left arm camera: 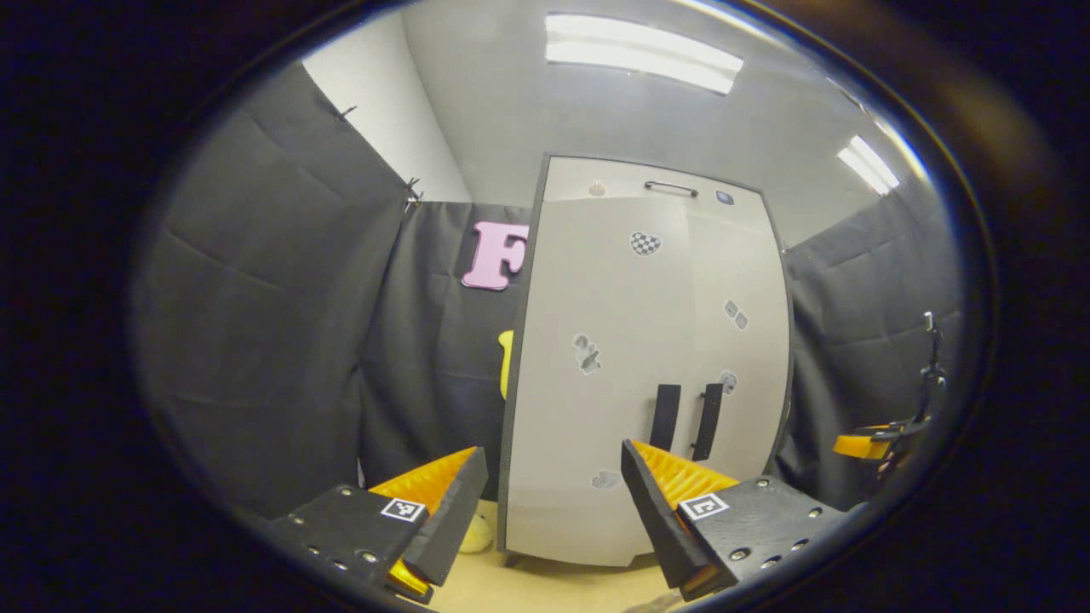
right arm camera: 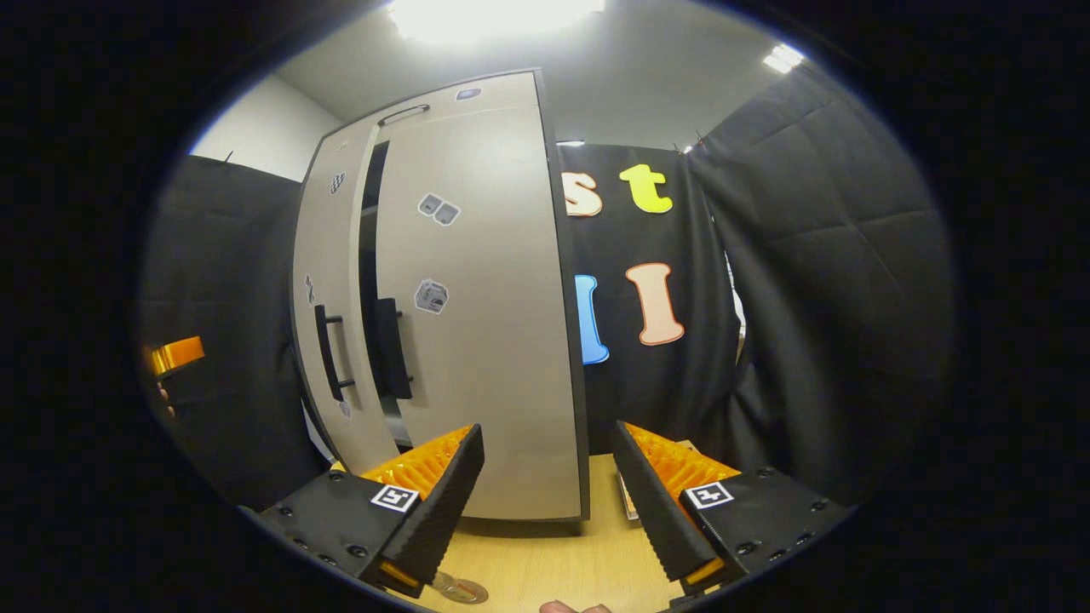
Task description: Grasp the bottle in the cabinet with the left hand and place it on the coaster, then close the right door with the right hand and the left door with the left hand.
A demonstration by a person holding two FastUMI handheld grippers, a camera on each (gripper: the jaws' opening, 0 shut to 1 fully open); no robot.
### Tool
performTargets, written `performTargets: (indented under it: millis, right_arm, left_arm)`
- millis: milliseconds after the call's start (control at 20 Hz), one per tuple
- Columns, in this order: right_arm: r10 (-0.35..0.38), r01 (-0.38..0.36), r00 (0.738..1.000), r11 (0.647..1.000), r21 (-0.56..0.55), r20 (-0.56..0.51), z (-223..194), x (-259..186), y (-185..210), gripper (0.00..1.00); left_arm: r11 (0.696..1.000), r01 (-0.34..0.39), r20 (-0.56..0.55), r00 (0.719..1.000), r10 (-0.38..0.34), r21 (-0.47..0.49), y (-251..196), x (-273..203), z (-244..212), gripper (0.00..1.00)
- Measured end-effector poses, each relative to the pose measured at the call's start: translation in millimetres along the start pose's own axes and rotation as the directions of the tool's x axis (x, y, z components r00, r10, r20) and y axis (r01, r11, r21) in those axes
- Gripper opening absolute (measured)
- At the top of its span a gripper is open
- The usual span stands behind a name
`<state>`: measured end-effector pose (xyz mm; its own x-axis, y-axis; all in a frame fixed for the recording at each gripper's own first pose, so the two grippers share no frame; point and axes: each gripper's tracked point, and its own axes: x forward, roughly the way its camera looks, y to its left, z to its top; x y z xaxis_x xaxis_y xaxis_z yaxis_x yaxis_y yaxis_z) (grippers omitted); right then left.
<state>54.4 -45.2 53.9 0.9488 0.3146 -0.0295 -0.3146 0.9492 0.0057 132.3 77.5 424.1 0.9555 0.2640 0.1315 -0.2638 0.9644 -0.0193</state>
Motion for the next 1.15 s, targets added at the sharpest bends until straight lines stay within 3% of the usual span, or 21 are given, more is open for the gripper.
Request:
performTargets:
  millis: [250, 550, 850, 1150]
  right_arm:
    - [-0.065, 0.065, 0.998, 0.998, -0.004, 0.004, -2, 4, 16, 0.98]
    - [-0.161, 0.162, 0.987, 0.986, 0.036, -0.022, -9, 16, 32, 0.98]
    - [-0.232, 0.232, 0.972, 0.973, 0.001, -0.047, -20, -2, 37, 0.98]
    - [-0.265, 0.266, 0.962, 0.964, -0.002, -0.067, -25, -3, 43, 0.98]
  left_arm:
    - [0.997, -0.014, 0.004, 1.0, 0.014, 0.082, 29, 5, -7, 0.92]
    - [0.996, 0.068, -0.015, 0.998, -0.067, 0.065, 37, 14, -28, 0.92]
    - [0.989, 0.127, -0.081, 0.989, -0.12, 0.08, 46, 21, -66, 0.92]
    - [0.99, 0.134, -0.113, 0.985, -0.129, 0.037, 55, 22, -95, 0.92]
